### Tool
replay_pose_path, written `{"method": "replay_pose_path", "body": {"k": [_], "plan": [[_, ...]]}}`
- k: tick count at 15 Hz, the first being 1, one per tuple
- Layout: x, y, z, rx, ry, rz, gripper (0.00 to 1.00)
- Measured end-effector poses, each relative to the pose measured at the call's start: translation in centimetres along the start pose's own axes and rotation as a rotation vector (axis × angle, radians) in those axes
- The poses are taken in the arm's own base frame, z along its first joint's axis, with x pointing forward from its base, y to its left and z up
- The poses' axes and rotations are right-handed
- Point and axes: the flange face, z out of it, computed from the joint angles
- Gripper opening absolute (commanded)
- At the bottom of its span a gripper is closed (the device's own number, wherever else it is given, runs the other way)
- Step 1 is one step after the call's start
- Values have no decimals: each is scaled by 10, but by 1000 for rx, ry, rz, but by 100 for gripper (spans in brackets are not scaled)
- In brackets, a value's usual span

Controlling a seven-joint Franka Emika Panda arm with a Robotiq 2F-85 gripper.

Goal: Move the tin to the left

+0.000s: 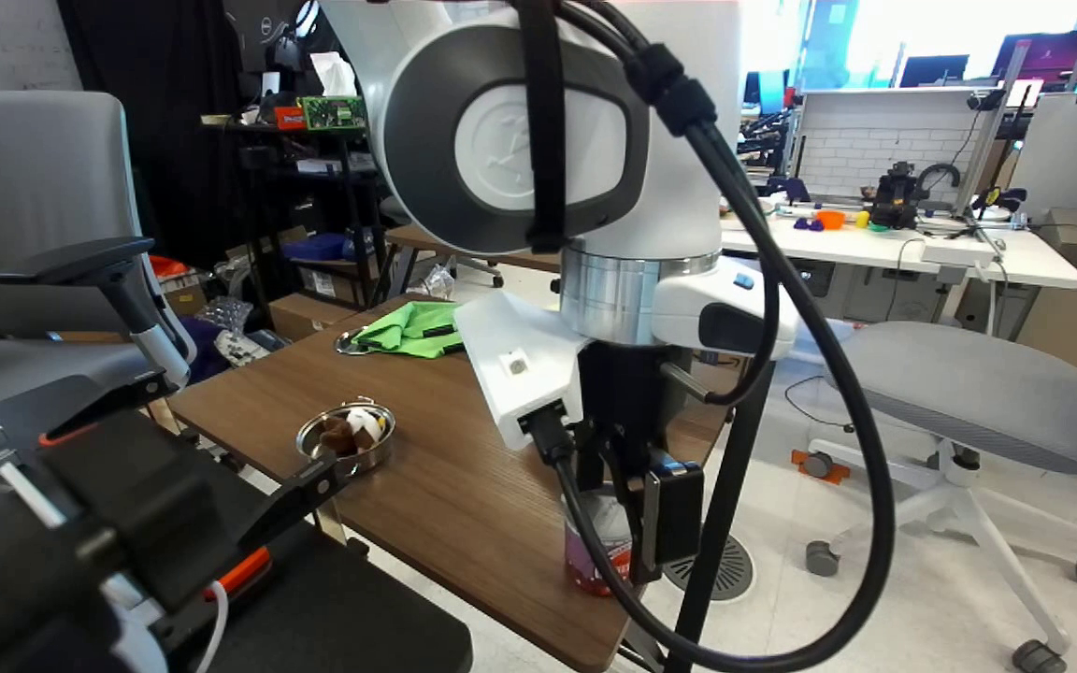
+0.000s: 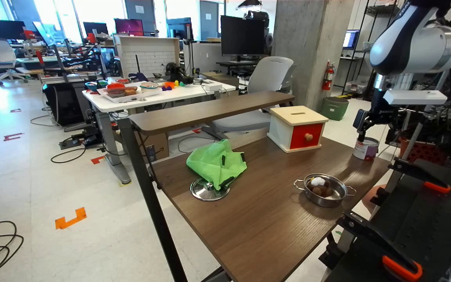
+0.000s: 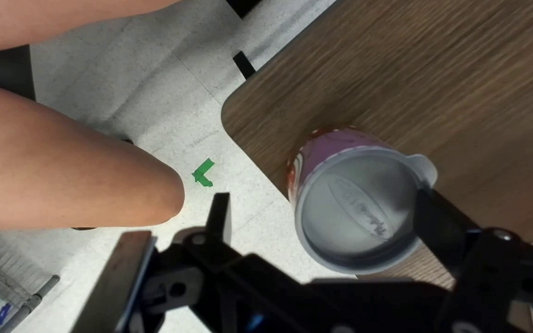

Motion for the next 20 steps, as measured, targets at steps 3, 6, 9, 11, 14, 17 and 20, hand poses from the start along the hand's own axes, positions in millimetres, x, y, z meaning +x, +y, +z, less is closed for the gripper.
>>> {"method": "replay_pose_path", "body": {"k": [3, 6, 9, 11, 14, 17, 20], "plan": [[1, -6, -1, 8, 3, 6, 100], [1, -9, -1, 18, 2, 13, 100], [0, -12, -1, 23, 1, 13, 100], [0, -14, -1, 30, 0, 18, 100], [-1, -17, -1, 41, -1, 20, 100], [0, -20, -3, 59, 0, 16, 100], [0, -21, -4, 64, 1, 16, 100]]}}
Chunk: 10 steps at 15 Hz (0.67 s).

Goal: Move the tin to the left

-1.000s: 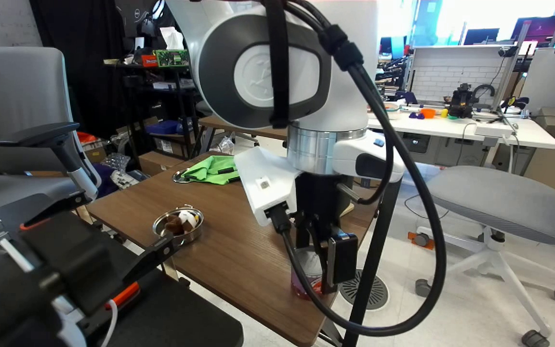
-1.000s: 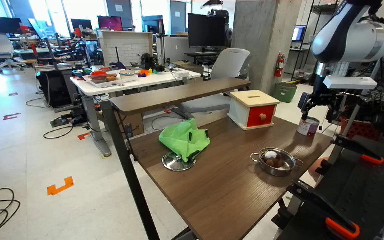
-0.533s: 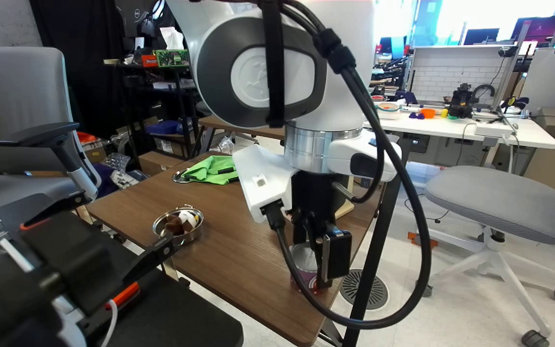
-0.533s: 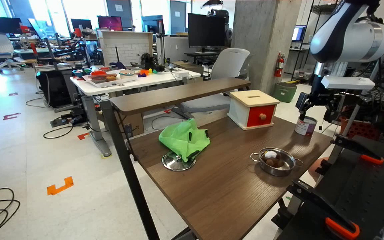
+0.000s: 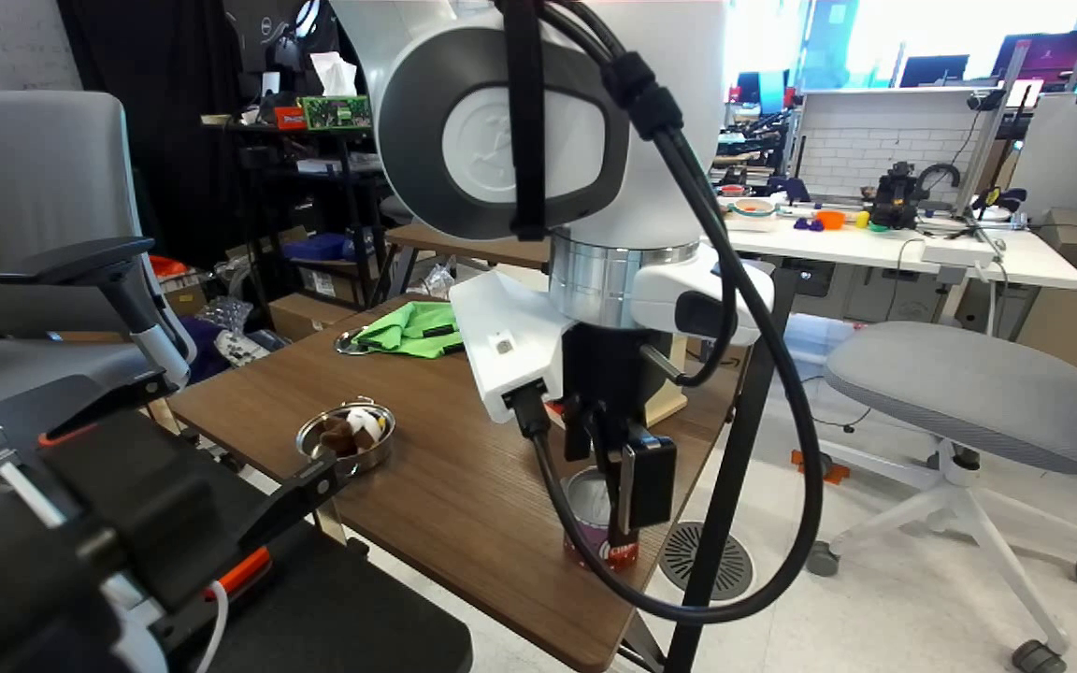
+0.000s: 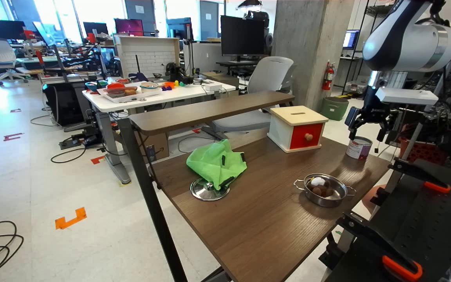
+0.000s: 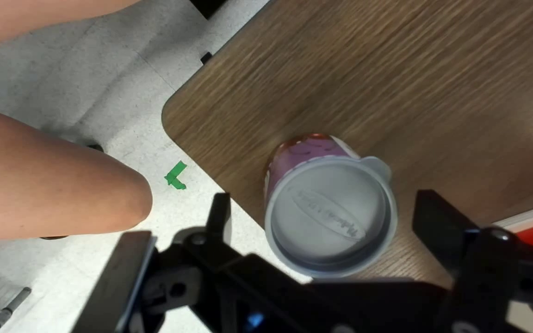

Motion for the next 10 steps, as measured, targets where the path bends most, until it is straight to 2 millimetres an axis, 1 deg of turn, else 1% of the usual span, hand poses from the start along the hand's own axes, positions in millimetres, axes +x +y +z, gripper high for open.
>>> {"method": "replay_pose_path", "body": {"k": [10], "plan": [[0, -2, 4, 0, -2, -3, 100]]}}
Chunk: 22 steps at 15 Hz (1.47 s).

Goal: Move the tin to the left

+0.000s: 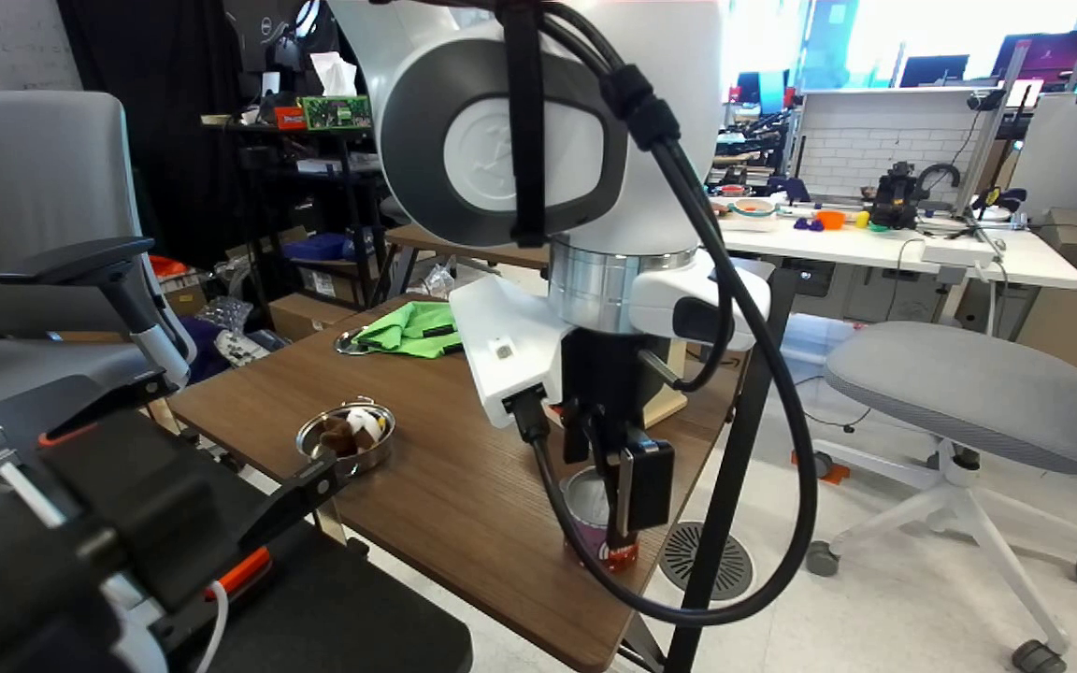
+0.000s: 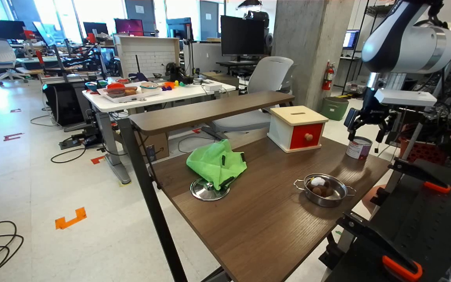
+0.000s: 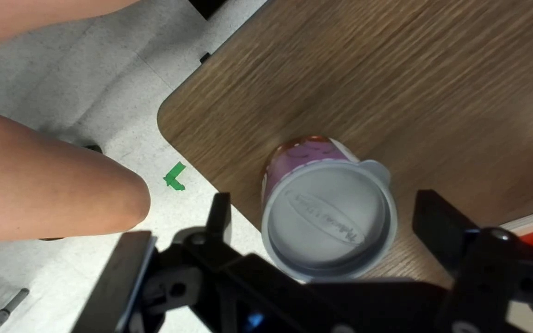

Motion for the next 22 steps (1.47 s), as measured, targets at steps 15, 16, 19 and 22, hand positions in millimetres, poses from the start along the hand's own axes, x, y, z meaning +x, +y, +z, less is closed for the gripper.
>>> {"method": "replay_pose_path", "body": {"k": [15, 16, 19, 22], "plan": [[14, -5, 25, -16, 0, 23, 58], [14, -5, 25, -16, 0, 23, 50], [15, -5, 24, -15, 3, 22, 46], [15, -6, 24, -14, 4, 20, 46]]}}
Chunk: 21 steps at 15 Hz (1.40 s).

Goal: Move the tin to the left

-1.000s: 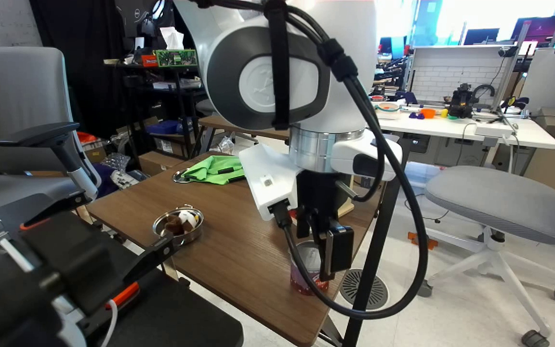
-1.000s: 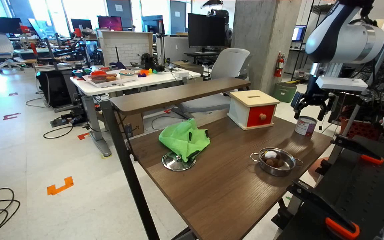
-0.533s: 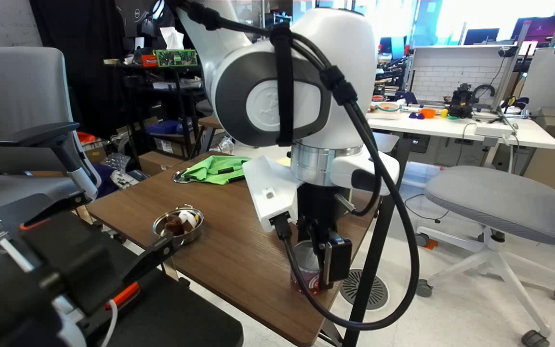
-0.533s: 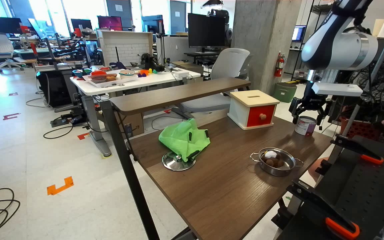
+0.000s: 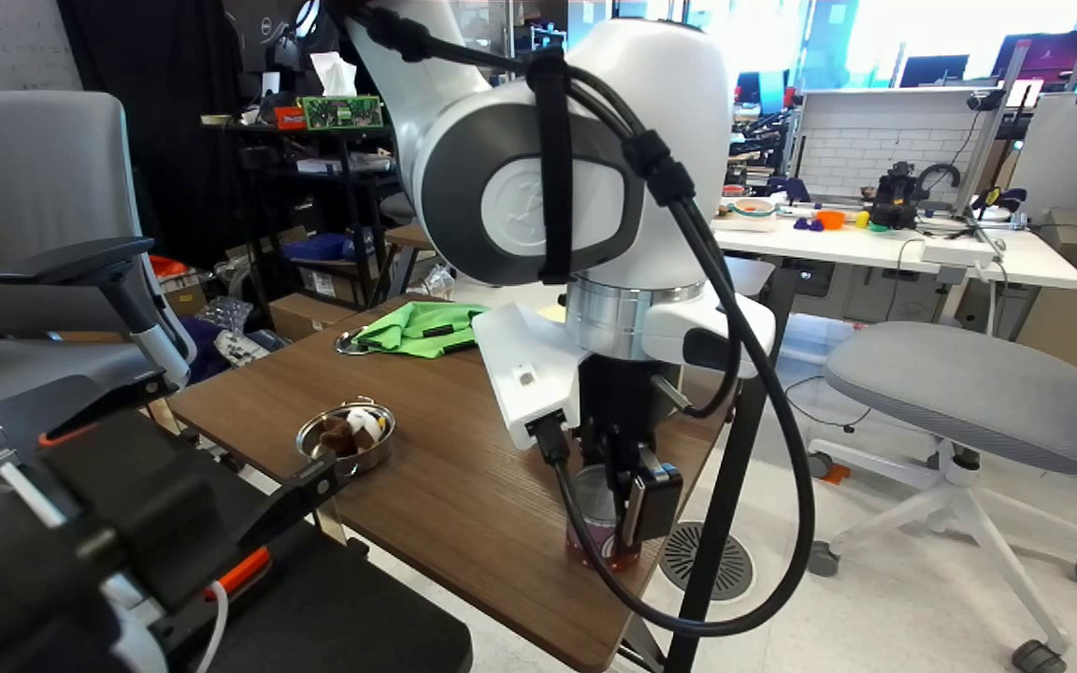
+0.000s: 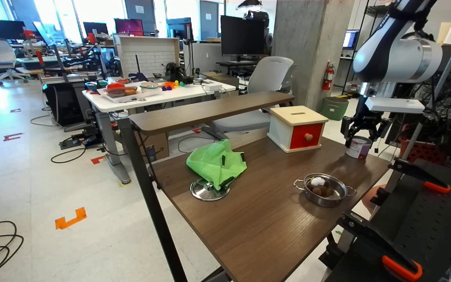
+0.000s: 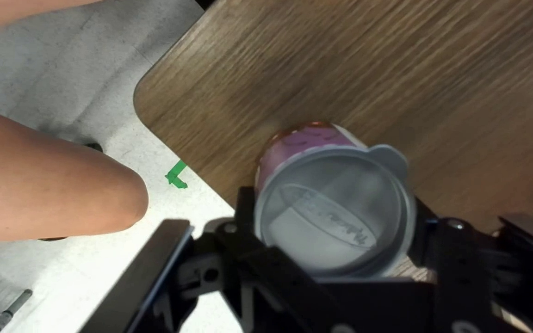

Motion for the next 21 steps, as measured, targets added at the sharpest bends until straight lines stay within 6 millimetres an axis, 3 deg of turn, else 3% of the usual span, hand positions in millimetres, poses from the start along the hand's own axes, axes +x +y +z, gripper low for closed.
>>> {"method": "replay_pose_path", "body": {"k": [4, 8, 14, 17, 21], "plan": [[-5, -7, -12, 14, 5, -44, 46], [-21, -27, -45, 52, 23, -129, 46], [-54, -83, -99, 129, 59, -236, 46], [-74, -116, -109, 155, 59, -280, 46], [-100, -160, -109, 164, 46, -336, 46]]}}
